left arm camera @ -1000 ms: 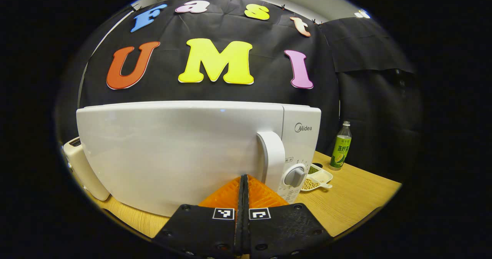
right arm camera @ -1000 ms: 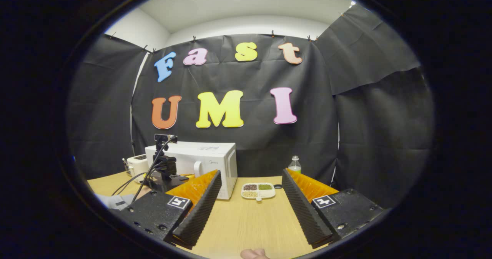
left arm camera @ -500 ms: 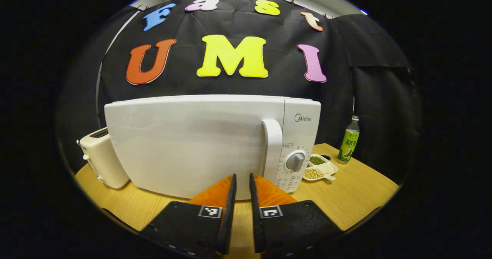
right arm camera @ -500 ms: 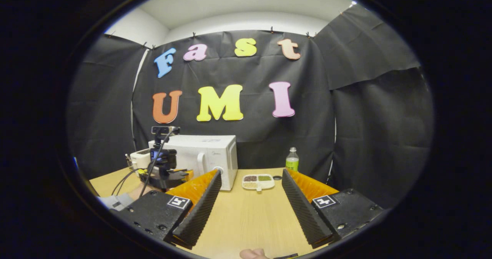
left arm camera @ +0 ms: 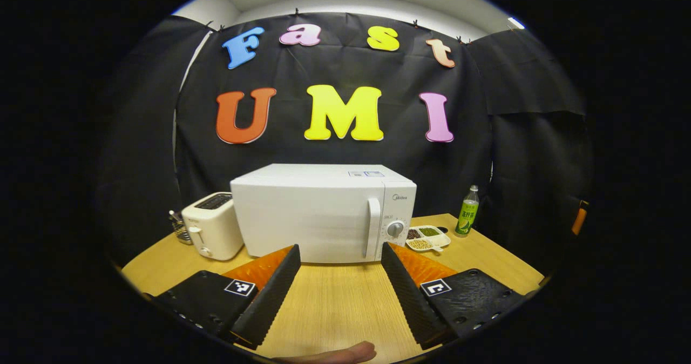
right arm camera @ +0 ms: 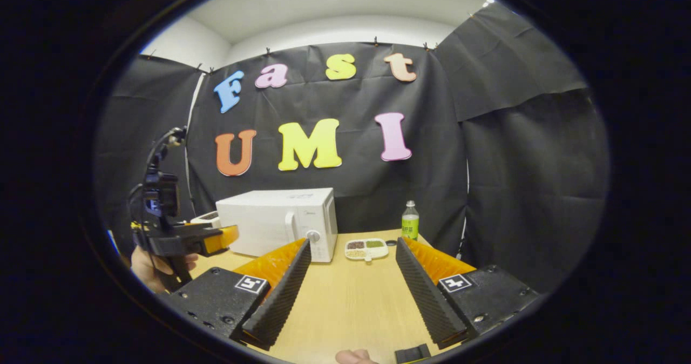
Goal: Open the microwave oven with the left hand, put the food in, and close the microwave oven.
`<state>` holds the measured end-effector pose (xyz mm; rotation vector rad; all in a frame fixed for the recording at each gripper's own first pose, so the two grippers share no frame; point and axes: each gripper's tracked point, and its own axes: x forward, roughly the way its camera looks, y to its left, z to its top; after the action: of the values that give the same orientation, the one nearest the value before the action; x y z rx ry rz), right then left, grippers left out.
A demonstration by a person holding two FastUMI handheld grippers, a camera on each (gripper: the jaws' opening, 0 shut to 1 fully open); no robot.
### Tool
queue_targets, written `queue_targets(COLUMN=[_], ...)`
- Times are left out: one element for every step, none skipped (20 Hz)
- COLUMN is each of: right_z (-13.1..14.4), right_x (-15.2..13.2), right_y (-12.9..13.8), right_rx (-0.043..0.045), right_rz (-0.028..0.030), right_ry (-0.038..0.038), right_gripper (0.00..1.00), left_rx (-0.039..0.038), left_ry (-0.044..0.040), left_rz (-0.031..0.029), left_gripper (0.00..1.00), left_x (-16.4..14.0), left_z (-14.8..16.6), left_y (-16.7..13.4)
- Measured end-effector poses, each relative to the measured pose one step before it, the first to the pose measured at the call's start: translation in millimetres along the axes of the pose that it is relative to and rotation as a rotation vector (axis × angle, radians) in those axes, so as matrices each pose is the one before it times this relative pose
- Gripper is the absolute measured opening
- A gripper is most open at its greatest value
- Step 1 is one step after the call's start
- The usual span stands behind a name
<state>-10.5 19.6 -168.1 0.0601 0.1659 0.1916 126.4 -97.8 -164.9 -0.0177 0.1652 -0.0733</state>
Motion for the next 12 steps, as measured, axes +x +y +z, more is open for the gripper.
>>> queue_targets(right_z=[8.49,10.79,10.87,13.13,12.03,11.81,11.55,9.53,6.98,9.11,6.08,8.12], right_x=[-4.72,-3.65,-4.94,-3.39,-2.94,-3.55,-3.35,-2.88,-4.44,-2.93,-4.29,-3.49], right_y=[-0.85,1.08,3.67,3.53,2.7,1.1,-0.02,-1.54,-1.73,-0.92,-0.35,1.16], right_rx=[0.01625,0.01492,0.01039,0.0032,-0.00459,-0.0064,-0.00367,-0.0025,-0.00347,-0.00583,0.00036,0.00722], right_rz=[-0.00656,-0.00063,0.00538,0.00932,0.00592,0.0009,-0.00358,-0.00933,-0.01136,-0.00844,-0.00724,-0.00045], right_ry=[-0.00598,-0.00791,-0.00778,-0.01155,-0.00938,-0.01156,-0.01311,-0.00862,-0.00871,-0.00878,-0.00739,-0.0087], right_gripper=[0.92,0.92,0.92,1.0,1.0,0.92,1.0,0.92,1.0,0.91,0.91,1.0], left_rx=[-0.00587,-0.00809,-0.0091,-0.00865,-0.00447,-0.00314,-0.0027,-0.00196,-0.00108,-0.00015,-0.0044,-0.01042], left_ry=[-0.01261,-0.0232,-0.02516,-0.02938,-0.02702,-0.02153,-0.01179,-0.00685,-0.00652,-0.00925,-0.00949,-0.00829], left_rz=[0.01656,0.00095,-0.00422,-0.00288,0.0048,0.01852,0.01897,0.01081,0.00272,-0.00376,0.0049,0.01251], left_gripper=[0.95,0.95,0.95,0.95,0.95,0.95,0.95,0.95,0.95,0.95,0.95,0.95], left_x=[-19.71,-18.59,-17.21,-16.93,-16.58,-15.27,-13.38,-13.19,-11.58,-13.57,-10.09,-8.46], left_z=[13.88,15.37,16.8,16.69,16.33,14.66,10.89,8.5,6.93,6.4,6.36,5.49], left_y=[3.83,2.23,1.21,1.62,4.97,6.46,8.49,4.78,4.64,4.28,5.98,10.4])
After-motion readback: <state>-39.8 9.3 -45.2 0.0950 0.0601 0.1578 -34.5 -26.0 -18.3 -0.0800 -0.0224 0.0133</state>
